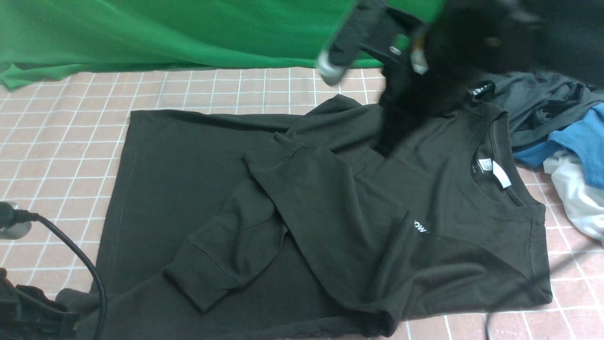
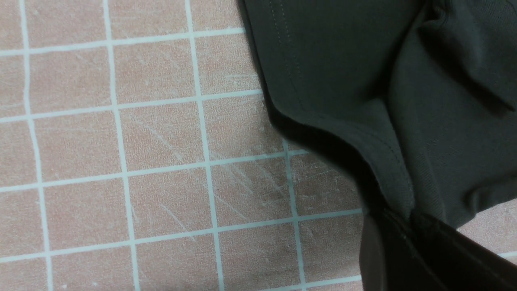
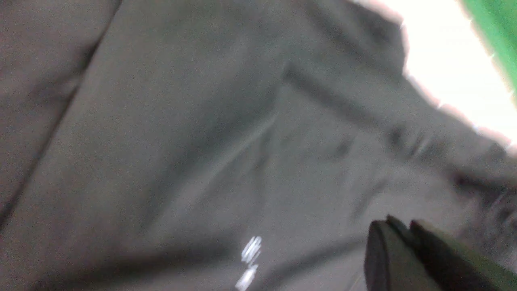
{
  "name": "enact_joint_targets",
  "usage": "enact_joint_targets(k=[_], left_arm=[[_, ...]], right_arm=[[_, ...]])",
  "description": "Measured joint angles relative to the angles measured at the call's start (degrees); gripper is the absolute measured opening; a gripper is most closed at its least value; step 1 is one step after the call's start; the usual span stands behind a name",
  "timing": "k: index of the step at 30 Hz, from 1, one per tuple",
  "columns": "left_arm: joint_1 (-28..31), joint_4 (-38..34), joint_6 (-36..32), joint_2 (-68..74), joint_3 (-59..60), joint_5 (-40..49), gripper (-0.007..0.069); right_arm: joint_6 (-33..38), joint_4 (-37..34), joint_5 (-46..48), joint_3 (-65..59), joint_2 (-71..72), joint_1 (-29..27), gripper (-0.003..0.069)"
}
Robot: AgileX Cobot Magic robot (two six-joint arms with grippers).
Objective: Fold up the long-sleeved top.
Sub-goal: Use both arms simultaneously to clamp the lower edge of the clothing fabric
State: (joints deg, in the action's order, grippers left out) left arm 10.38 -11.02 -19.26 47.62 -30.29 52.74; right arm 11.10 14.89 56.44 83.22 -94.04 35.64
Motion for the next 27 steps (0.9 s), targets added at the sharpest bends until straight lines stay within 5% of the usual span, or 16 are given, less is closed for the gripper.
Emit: enact_joint_targets(k=[5, 10, 13, 20, 27], left_arm=[[0.00, -1.02, -0.20, 0.00, -0.11, 0.10, 0.0039], [0.00, -1.88, -1.43, 0.00, -0.12, 0.04, 0.0039], [0.00, -2.29, -1.48, 0.00, -0.12, 0.00, 0.0039], [0.00, -3.93, -1.95, 0.00, -0.12, 0.00, 0.0039], [0.00, -5.34, -3.89, 0.00, -0.12, 0.04, 0.0039]], right_arm=[[0.16, -4.95, 2.31, -13.79, 10.55, 0.00, 0.0177], [9.03, -4.50, -3.49, -32.82, 17.36, 0.00, 0.0442], [13.65, -4.02, -14.42, -41.46, 17.49, 0.00, 0.0527], [15.22, 1.21, -25.17, -49.24, 11.93, 0.00, 0.0502], [7.15, 7.11, -28.44, -47.79, 6.44, -2.99, 0.0494]])
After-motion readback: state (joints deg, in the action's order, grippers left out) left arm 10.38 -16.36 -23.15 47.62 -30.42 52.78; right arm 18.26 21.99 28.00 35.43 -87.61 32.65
